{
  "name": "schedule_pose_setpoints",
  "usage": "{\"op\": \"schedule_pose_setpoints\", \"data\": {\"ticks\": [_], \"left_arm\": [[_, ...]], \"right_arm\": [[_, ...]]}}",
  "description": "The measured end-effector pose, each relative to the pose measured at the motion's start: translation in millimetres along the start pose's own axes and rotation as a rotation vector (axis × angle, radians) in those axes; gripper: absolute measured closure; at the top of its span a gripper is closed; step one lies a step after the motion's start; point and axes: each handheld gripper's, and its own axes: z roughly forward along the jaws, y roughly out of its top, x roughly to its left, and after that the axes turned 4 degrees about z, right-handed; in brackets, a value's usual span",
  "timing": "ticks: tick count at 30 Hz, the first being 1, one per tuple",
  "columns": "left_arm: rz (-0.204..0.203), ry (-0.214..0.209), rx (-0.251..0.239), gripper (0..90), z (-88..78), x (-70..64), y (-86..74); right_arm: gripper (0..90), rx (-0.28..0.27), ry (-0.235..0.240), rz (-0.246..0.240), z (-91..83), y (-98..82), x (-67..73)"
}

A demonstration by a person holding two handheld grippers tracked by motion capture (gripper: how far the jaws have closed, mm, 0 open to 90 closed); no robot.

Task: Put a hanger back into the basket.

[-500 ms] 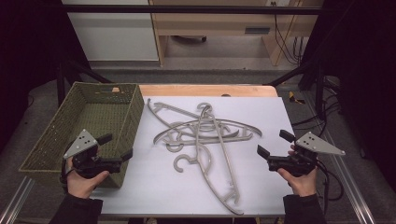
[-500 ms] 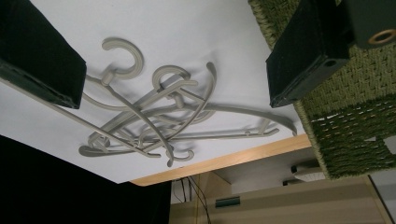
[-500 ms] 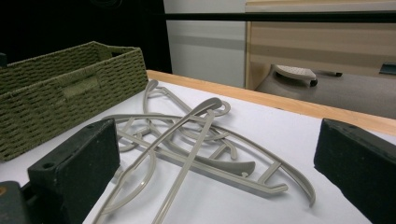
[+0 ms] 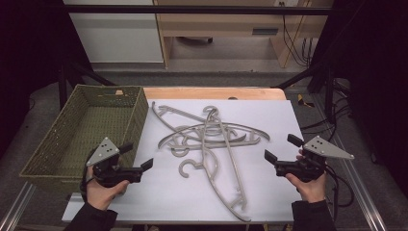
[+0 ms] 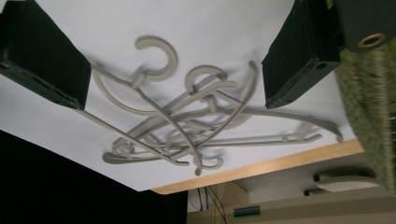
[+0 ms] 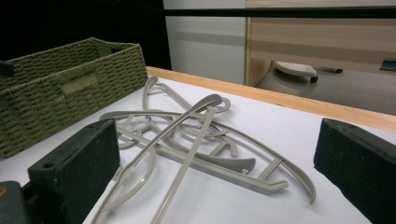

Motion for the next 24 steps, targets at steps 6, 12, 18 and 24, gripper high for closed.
{"op": "schedule_pose_setpoints", "data": {"ticks": [6,12,18,24], "left_arm": [[0.003,-0.03,0.016,9.6,12.2,-16.1,-1.0],[0.004,-0.072,0.055,11.2,27.7,-34.1,-4.7],[-0.001,-0.105,0.102,12.5,45.4,-48.2,-10.5],[0.011,-0.138,0.159,14.2,72.6,-69.8,-14.4]], "right_arm": [[0.7,0.002,-0.004,-0.002,-0.3,0.1,-0.2],[0.7,0.006,-0.005,-0.001,0.9,0.2,1.2],[0.8,0.008,-0.002,0.002,1.0,0.4,2.0],[0.8,0.011,-0.005,0.003,2.0,0.2,2.4]]}}
